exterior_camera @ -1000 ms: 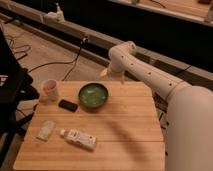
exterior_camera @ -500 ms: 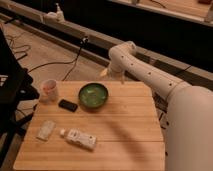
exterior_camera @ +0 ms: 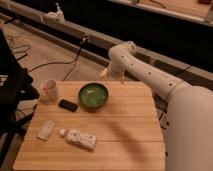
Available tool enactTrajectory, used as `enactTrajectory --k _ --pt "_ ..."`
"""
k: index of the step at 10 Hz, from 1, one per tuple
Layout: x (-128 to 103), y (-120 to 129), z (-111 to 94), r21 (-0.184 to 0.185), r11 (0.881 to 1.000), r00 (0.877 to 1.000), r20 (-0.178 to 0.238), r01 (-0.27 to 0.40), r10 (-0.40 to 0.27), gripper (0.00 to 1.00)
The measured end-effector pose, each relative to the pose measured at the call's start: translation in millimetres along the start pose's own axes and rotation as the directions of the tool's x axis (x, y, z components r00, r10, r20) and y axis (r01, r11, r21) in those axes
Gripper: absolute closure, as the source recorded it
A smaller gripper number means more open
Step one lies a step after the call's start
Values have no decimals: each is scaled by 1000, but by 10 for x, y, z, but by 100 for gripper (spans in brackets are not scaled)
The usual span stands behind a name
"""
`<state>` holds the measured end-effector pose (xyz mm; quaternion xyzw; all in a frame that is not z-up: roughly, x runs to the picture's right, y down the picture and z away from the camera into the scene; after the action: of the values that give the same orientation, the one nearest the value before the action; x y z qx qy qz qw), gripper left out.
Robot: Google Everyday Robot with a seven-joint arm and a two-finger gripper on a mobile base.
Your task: Drag the ceramic bowl in a circle
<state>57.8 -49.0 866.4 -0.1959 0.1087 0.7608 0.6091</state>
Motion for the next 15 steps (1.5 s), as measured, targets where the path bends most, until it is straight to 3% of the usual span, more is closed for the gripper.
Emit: enactTrajectory --k 4,8,10,13,14,15 --pt "115 34 92 -7 999 999 -10 34 -34 20" --pt "369 57 422 16 997 995 -60 79 -78 20" --pt "521 92 637 23 996 990 -108 90 -87 20" --pt "773 87 1019 2 998 972 -227 59 -57 20" --pt "815 94 1096 -6 998 967 -250 55 -55 24" --pt "817 117 1163 -21 998 963 -265 55 -58 34"
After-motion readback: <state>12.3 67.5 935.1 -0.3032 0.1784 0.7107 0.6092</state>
